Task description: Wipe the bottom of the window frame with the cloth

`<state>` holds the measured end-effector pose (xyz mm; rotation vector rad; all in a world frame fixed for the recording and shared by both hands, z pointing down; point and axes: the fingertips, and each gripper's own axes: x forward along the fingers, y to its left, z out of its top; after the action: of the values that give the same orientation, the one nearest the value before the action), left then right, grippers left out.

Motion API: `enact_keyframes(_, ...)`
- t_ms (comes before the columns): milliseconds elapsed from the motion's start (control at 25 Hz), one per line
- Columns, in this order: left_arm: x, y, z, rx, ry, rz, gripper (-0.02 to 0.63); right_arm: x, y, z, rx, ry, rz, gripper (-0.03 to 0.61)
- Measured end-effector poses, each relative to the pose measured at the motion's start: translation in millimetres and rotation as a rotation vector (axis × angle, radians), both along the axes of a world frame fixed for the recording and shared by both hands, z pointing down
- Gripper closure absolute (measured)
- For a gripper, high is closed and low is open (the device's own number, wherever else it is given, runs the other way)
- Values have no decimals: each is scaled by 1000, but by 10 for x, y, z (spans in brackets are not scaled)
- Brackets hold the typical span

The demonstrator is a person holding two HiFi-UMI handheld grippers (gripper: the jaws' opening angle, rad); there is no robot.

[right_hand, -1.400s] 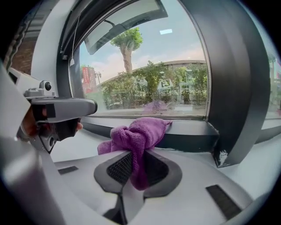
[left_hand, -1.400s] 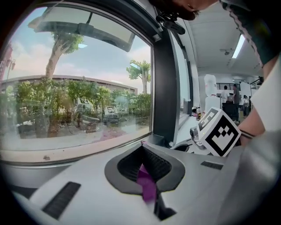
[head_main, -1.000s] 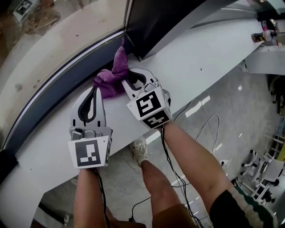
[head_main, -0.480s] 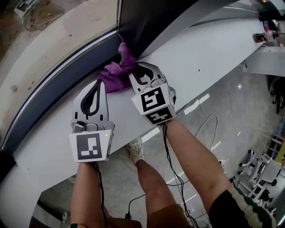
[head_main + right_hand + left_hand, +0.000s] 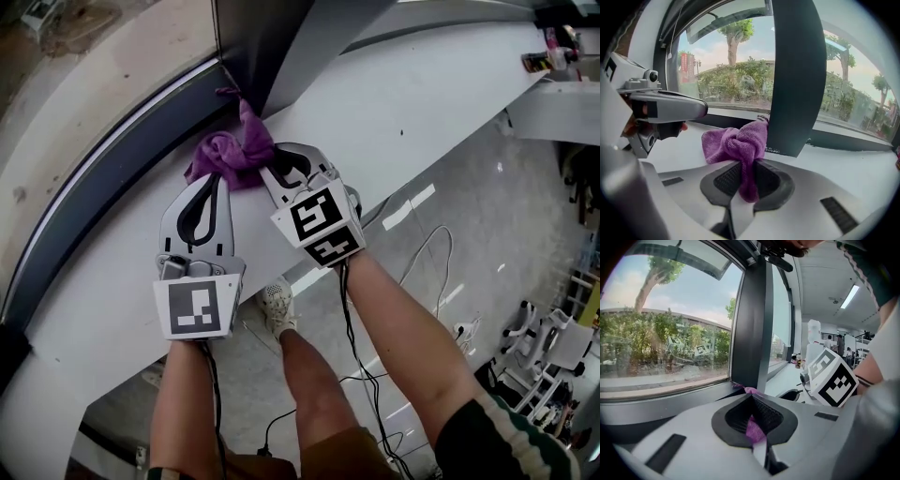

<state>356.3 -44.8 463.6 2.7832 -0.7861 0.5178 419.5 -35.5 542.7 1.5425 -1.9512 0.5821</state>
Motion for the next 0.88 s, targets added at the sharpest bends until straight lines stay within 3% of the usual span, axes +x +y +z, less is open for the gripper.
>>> enact_keyframes(240, 112, 206, 43, -12, -3, 21, 607, 15, 264, 2, -23, 16, -14, 511)
enact_keyframes(880, 218, 864, 59, -46, -20, 45, 607, 31, 1272, 83, -86, -34, 91, 511)
